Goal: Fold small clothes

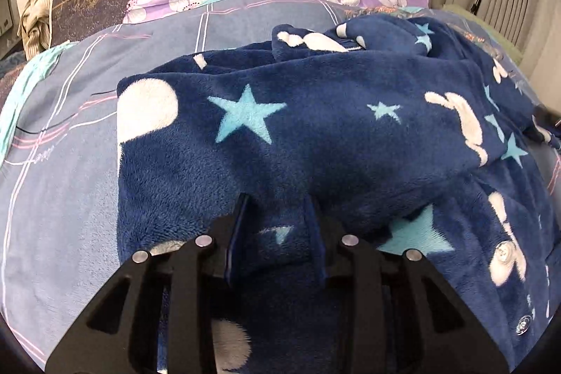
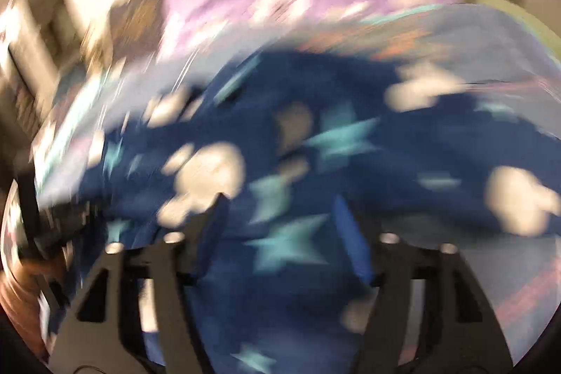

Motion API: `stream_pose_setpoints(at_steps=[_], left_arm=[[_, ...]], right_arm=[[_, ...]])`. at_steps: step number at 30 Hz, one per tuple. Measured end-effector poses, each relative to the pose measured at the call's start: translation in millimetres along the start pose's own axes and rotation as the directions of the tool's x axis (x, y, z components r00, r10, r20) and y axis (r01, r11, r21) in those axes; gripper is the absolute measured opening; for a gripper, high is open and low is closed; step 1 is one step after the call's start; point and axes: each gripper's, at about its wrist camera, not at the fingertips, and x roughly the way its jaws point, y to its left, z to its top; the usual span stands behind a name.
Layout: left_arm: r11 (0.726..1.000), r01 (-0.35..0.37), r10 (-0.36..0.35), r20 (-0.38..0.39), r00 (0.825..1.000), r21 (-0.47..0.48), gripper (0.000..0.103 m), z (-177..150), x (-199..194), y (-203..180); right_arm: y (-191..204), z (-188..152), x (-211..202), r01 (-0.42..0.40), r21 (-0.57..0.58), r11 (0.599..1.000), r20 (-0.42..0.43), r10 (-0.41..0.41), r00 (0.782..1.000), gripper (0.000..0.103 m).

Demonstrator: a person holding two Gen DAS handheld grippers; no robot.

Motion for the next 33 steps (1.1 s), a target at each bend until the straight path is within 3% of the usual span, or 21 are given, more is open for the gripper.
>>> stream_pose_setpoints(at_steps=[1,3,4,6,8,10,13,14,15,16,17,19,20,22,24,27,29,33], left_arm=[[1.000,0.003,-0.003,0.000,1.000,-0.002,0.034,0,1,0],[1.000,-0.004,0.004,0.000,1.000,0.003,0.034,0,2,0],[1.000,-0.012,0.012,0.000,1.000,0.009,0.034,0,2,-1],[1.000,-0.022,0.022,0.003,1.000,0.016,0.034,-2,1,-3],[1.000,-0.025,0.025,0.005,1.000,0.018,0.034,-2,1,-3],[1.000,-0.022,0.022,0.005,1.000,0.015,0.034,-3,0,-2],[1.000,-0.017,0.017,0.007,1.000,0.011,0.034,-3,0,-1],[1.000,-0.016,0.016,0.007,1.000,0.010,0.034,-3,0,-1],[1.000,-0.014,0.014,0.009,1.000,0.008,0.034,-3,0,-1],[1.000,-0.012,0.011,0.009,1.000,0.006,0.034,-3,-1,0],[1.000,-0.009,0.009,0.010,1.000,0.004,0.034,-4,-1,1],[1.000,-0.004,0.004,0.012,1.000,0.000,0.034,-4,-1,2],[1.000,-0.004,0.004,0.013,1.000,-0.001,0.034,-4,-1,2],[1.000,-0.004,0.004,0.014,1.000,-0.001,0.034,-4,-1,2],[1.000,-0.002,0.002,0.015,1.000,-0.002,0.034,-5,-1,2],[1.000,0.006,-0.006,0.017,1.000,-0.009,0.034,-5,-2,4],[1.000,0.014,-0.014,0.019,1.000,-0.014,0.034,-5,-2,5],[0.997,0.057,-0.056,0.032,0.998,-0.048,0.035,-2,-10,11]], right_arm=[[-32,2,-15,0.039,0.087,0.995,0.036,-0.042,0.998,0.068],[-107,0,-44,0.122,0.297,0.947,0.066,-0.147,0.987,0.068],[-141,-5,-55,0.152,0.397,0.905,0.056,-0.190,0.980,0.068],[-214,-26,-79,0.173,0.624,0.762,0.028,-0.244,0.969,0.057],[-251,-39,-86,0.151,0.712,0.686,0.026,-0.240,0.970,0.057],[-271,-43,-84,0.099,0.744,0.661,0.057,-0.211,0.976,0.057],[-283,-32,-71,0.043,0.759,0.650,0.110,-0.193,0.975,0.066],[-284,-24,-66,0.061,0.756,0.652,0.105,-0.213,0.971,0.060],[-282,-16,-63,0.084,0.751,0.655,0.092,-0.230,0.969,0.037],[-284,-9,-59,0.097,0.746,0.659,0.074,-0.227,0.971,0.021],[-279,-2,-54,0.060,0.748,0.661,0.084,-0.185,0.979,0.010],[-254,20,-57,-0.011,0.712,0.702,0.146,-0.133,0.980,0.010],[-218,39,-53,-0.044,0.632,0.773,0.175,-0.087,0.981,0.010],[-162,57,-51,-0.108,0.520,0.847,0.206,-0.001,0.979,0.010],[-91,75,-41,-0.223,0.374,0.900,0.210,0.152,0.966,0.009],[11,82,-10,-0.370,0.184,0.911,0.108,0.356,0.928,0.009],[65,73,16,-0.429,0.100,0.898,0.016,0.430,0.903,0.009],[121,40,68,-0.424,0.031,0.905,-0.159,0.424,0.892,0.010]])
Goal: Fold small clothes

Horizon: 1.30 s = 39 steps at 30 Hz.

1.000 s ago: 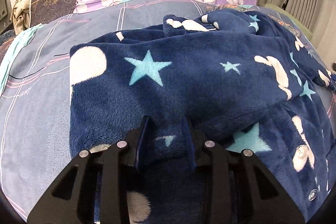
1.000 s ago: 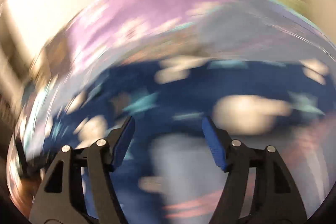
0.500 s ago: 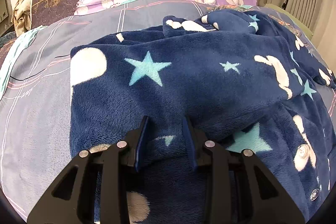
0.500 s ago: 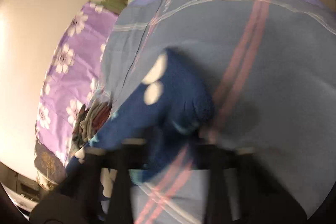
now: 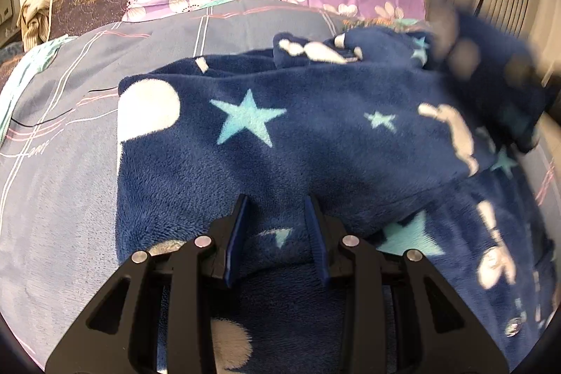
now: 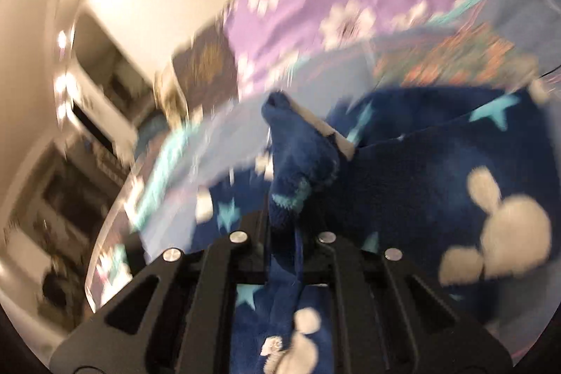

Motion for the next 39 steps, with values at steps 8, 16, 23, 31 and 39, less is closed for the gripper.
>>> stream_pose_setpoints(at_steps=[8,16,23,31,39], left_arm=[[0.922,0.382,-0.380,0.036,0.924,-0.062,0.071,29,-27,-33],[0.863,0.465,-0.477,-0.015,0.879,-0.200,0.084,59,10,-65],[0.892,0.398,-0.431,-0.140,0.891,-0.216,0.013,62,45,-84],[0.955,0.296,-0.296,0.105,0.949,0.012,0.011,118,-49,-81],[0.997,0.082,-0.083,0.170,0.982,0.013,0.011,86,-88,-16]], right_arm=[[2,-38,33,0.061,-0.097,0.993,-0.071,-0.068,0.995,0.010],[19,-72,33,0.139,-0.272,0.952,-0.023,-0.151,0.988,0.018],[16,-80,28,0.116,-0.287,0.951,0.012,-0.118,0.993,0.042],[-34,-70,18,0.095,-0.072,0.993,0.041,-0.092,0.995,0.048],[-51,-73,26,0.170,0.000,0.986,0.010,-0.170,0.985,0.048]])
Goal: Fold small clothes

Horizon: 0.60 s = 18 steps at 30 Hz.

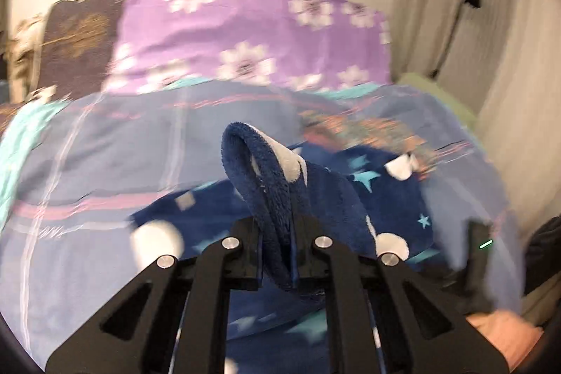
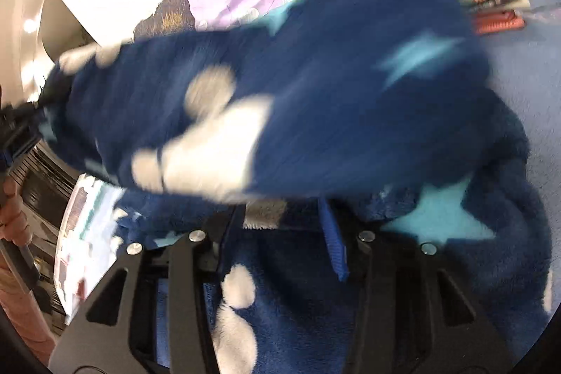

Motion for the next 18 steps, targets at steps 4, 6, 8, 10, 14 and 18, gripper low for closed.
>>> stream_pose_setpoints(at_steps=[4,6,8,10,14,18], left_arm=[[0.990,-0.129,0.122,-0.112,0.986,-0.064,0.021,-42,33,51],[0.970,-0.235,0.222,-0.175,0.959,-0.055,0.028,-61,47,69],[0.964,-0.259,0.246,-0.162,0.955,-0.061,0.034,-68,46,76],[0.969,-0.232,0.221,-0.119,0.968,-0.084,0.035,-66,39,70],[0.994,-0.097,0.095,-0.043,0.995,-0.044,0.044,-62,35,35],[0.980,-0.153,0.172,-0.152,0.973,0.128,0.059,-90,80,7]], right_arm=[[12,-9,-2,0.014,-0.064,0.998,-0.002,-0.015,1.000,0.062],[15,-7,-1,0.017,-0.066,0.998,-0.003,-0.018,1.000,0.062],[15,-7,-1,0.014,-0.065,0.998,-0.004,-0.014,1.000,0.063],[20,-10,3,0.016,-0.069,0.997,-0.005,-0.017,1.000,0.064],[25,-8,3,0.051,-0.111,0.992,-0.022,-0.054,0.998,0.068],[45,-17,-10,0.101,-0.220,0.970,-0.103,-0.126,0.987,0.069]])
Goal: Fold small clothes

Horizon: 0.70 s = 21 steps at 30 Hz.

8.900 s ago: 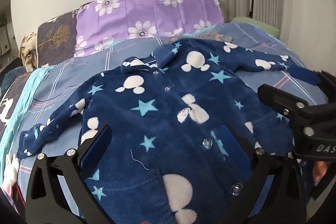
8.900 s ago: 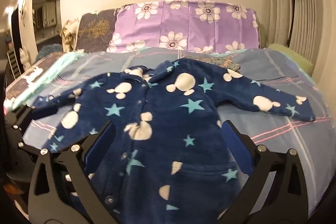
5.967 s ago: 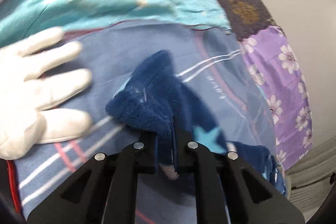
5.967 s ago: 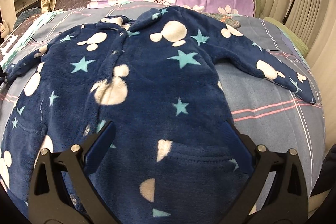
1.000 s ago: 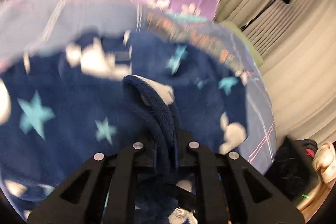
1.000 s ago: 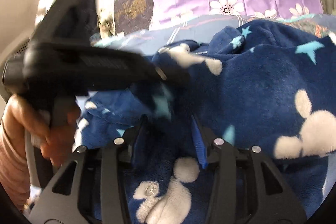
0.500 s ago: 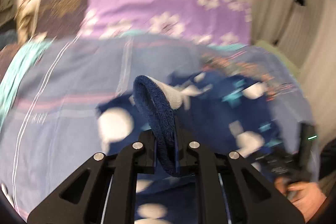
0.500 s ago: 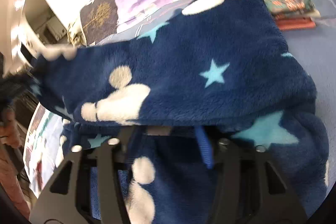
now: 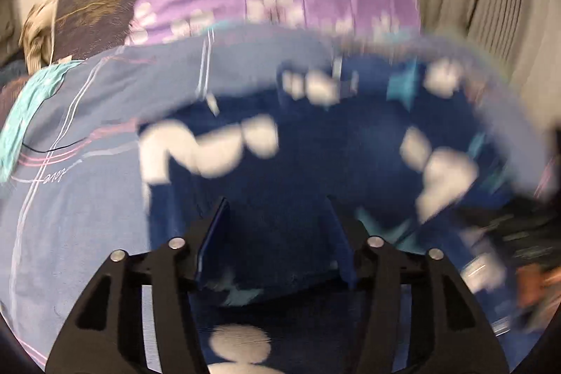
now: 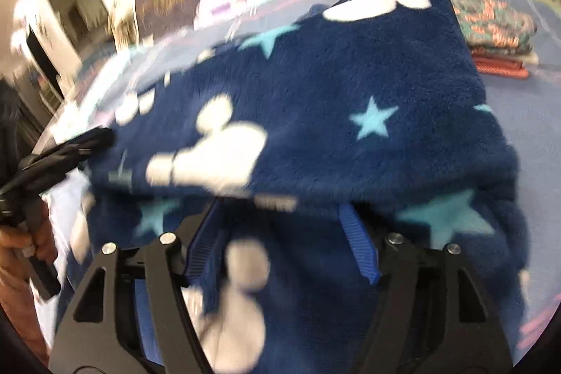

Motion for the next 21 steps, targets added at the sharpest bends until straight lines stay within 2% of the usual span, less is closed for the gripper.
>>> stream_pose_setpoints(at_steps=[2,4,7,8,10,11,12,13,15,18,21], left_arm=[[0.999,-0.039,0.038,0.022,0.999,0.038,0.061,-7,7,-8],[0.999,-0.043,0.042,0.013,0.999,0.033,0.062,-2,6,-9],[0.999,-0.029,0.029,0.014,0.999,0.022,0.063,-3,8,-7],[0.999,-0.026,0.025,0.015,1.000,0.019,0.063,-2,8,-5],[1.000,-0.018,0.018,0.023,1.000,0.012,0.063,-3,5,-3],[1.000,-0.013,0.013,0.031,0.999,0.006,0.063,-3,3,-1],[1.000,-0.001,0.002,0.050,0.999,-0.002,0.063,-3,-4,1],[1.000,0.001,0.000,0.062,0.998,-0.008,0.064,-3,-9,1],[1.000,-0.014,0.016,0.092,0.996,-0.015,0.069,-6,-29,3],[0.999,-0.032,0.031,0.140,0.990,0.007,0.078,-21,-66,8],[1.000,-0.005,0.005,0.126,0.992,-0.001,0.084,-51,-97,20]], right_arm=[[1,-4,-22,-0.081,-0.027,0.996,0.007,0.081,0.997,0.067],[-1,-1,-48,-0.105,-0.060,0.993,0.079,0.109,0.991,0.066],[-8,11,-69,-0.021,-0.086,0.996,0.207,0.039,0.978,0.066],[-17,16,-64,0.064,-0.069,0.996,0.222,-0.047,0.974,0.067],[-30,18,-35,0.232,-0.070,0.970,0.154,-0.220,0.963,0.068],[-45,11,-3,0.334,-0.089,0.938,0.040,-0.332,0.943,0.068],[-54,3,11,0.336,-0.098,0.937,0.005,-0.337,0.941,0.070],[-53,0,7,0.332,-0.097,0.938,0.040,-0.329,0.943,0.070],[-44,-1,-8,0.358,-0.104,0.928,0.027,-0.357,0.934,0.073],[-45,-15,-24,0.317,-0.083,0.945,0.012,-0.317,0.948,0.079],[-57,-37,-54,0.268,-0.027,0.963,0.024,-0.267,0.963,0.080]])
